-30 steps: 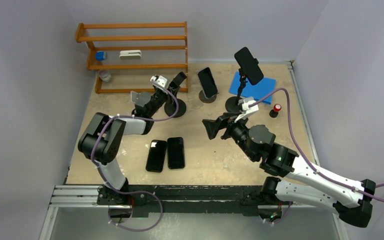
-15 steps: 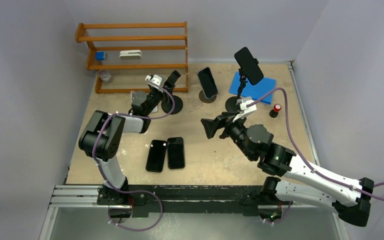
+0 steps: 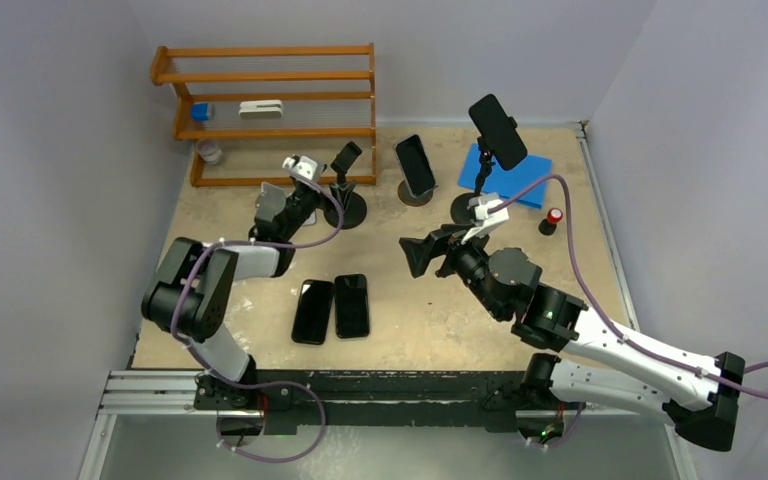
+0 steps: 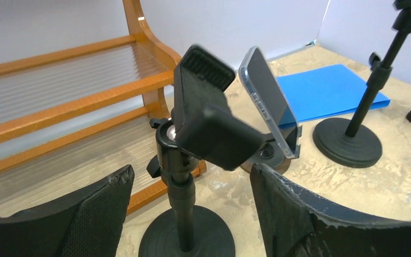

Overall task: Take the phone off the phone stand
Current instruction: Move the phone stand to the center of the board, then adjust the phone at the center of the board, then move the phone stand with the phone to the center of the board.

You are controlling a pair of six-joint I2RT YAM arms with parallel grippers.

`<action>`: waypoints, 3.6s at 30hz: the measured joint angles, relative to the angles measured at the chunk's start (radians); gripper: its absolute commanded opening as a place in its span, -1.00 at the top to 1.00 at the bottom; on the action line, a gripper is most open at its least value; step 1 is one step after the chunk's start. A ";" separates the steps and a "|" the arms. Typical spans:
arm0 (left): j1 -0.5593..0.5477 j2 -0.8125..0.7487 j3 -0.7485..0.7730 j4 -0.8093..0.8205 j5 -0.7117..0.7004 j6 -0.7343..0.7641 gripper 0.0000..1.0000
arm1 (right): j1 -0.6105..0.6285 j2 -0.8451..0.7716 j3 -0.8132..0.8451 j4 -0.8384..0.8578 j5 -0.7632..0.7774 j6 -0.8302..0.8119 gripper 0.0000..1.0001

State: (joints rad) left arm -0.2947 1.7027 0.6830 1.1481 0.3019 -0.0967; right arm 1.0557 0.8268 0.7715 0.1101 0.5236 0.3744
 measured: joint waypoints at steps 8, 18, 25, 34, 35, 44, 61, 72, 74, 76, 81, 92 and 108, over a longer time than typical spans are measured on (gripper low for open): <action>-0.017 -0.338 -0.144 -0.140 -0.103 -0.081 -0.67 | 0.000 0.026 -0.016 0.017 -0.026 0.027 -0.97; -0.060 -0.814 -0.148 -0.715 -0.267 -0.339 -0.73 | 0.000 0.111 -0.123 0.110 -0.155 0.142 -0.77; -0.060 -0.822 0.109 -1.070 -0.282 -0.405 -0.75 | 0.000 0.301 -0.232 0.268 -0.290 0.288 -0.60; -0.045 -0.791 0.285 -1.098 -0.098 -0.338 -0.75 | -0.005 0.562 -0.251 0.428 -0.395 0.417 -0.56; -0.035 -0.820 0.237 -1.093 -0.088 -0.340 -0.75 | -0.008 0.584 -0.251 0.438 -0.410 0.425 -0.55; -0.033 -0.898 0.127 -1.089 -0.047 -0.342 -0.69 | -0.034 0.727 -0.250 0.517 -0.490 0.437 -0.47; -0.034 -0.838 0.131 -1.086 0.033 -0.391 -0.67 | -0.038 0.843 -0.177 0.552 -0.587 0.365 -0.27; -0.034 -0.829 0.131 -1.084 0.039 -0.401 -0.65 | -0.038 0.856 -0.164 0.551 -0.632 0.338 -0.23; -0.034 -0.829 0.131 -1.083 0.039 -0.401 -0.65 | -0.038 0.858 -0.162 0.551 -0.639 0.335 -0.25; -0.034 -0.829 0.131 -1.083 0.039 -0.402 -0.65 | -0.038 0.863 -0.158 0.551 -0.647 0.332 -0.26; -0.034 -0.829 0.131 -1.083 0.039 -0.409 -0.65 | -0.038 0.856 -0.154 0.537 -0.645 0.330 -0.36; -0.034 -0.834 0.131 -1.083 0.038 -0.409 -0.65 | -0.038 0.341 -0.097 0.259 -0.350 0.201 -0.68; -0.037 -0.824 0.131 -1.081 0.025 -0.409 -0.71 | -0.042 0.113 0.136 0.237 0.117 -0.108 -0.87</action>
State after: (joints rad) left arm -0.3313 0.8787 0.8143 0.0666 0.3271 -0.5060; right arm 1.0134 0.9401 0.9073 0.3473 0.6403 0.2668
